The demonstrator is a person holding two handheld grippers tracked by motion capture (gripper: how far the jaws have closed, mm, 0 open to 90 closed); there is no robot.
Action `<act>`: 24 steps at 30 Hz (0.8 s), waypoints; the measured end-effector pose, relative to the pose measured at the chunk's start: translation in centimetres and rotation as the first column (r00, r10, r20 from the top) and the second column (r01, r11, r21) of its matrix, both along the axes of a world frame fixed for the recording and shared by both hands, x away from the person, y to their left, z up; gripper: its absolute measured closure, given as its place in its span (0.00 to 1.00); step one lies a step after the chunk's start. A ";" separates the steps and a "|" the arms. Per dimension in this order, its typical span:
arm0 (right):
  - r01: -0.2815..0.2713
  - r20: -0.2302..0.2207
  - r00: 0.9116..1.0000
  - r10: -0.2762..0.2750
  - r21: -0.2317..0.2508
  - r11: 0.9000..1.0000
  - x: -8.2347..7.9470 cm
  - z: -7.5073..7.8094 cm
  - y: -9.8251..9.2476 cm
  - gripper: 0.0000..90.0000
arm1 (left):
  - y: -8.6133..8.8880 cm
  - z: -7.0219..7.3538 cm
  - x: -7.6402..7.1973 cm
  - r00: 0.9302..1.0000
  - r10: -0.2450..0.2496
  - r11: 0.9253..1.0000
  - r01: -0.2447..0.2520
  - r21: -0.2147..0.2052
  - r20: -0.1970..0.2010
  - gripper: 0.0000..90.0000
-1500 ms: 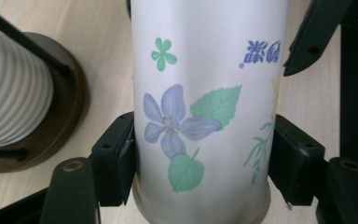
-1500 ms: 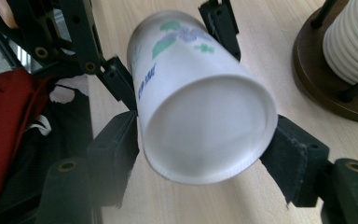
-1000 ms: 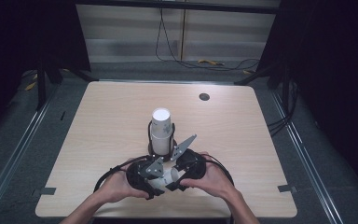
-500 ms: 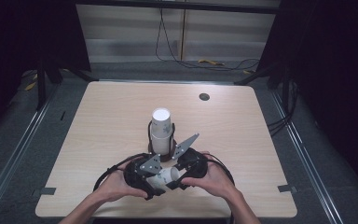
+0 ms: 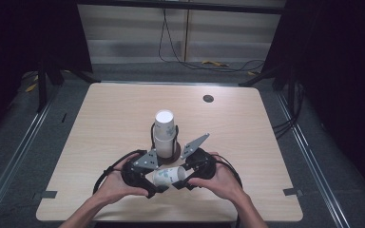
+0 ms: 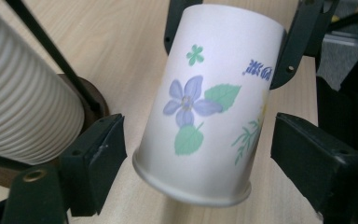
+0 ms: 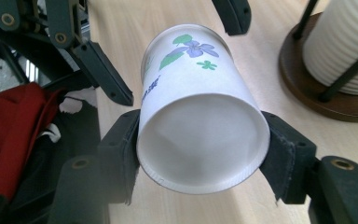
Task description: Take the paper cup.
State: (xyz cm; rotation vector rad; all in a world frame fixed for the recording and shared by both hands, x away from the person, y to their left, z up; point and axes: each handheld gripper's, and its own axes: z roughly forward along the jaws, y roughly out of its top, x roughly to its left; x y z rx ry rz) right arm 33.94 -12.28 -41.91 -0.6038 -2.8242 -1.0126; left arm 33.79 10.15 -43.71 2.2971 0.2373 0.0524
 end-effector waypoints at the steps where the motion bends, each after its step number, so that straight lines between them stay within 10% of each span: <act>1: 0.005 -0.004 1.000 -0.005 0.006 1.000 0.0 0.1 -0.1 0.41 | 0.1 -0.1 0.0 1.000 0.012 1.000 -0.012 -0.018 -0.008 0.19; 10: 0.048 0.004 0.999 -0.048 0.008 0.999 0.2 -0.2 -0.6 0.41 | 1.4 0.1 0.4 0.997 0.040 0.990 -0.047 -0.130 -0.061 0.18; 24: 0.093 -0.003 0.996 -0.093 0.087 0.992 0.5 -0.2 -1.4 0.40 | 3.1 0.0 0.7 0.986 0.167 0.966 -0.166 -0.201 -0.012 0.18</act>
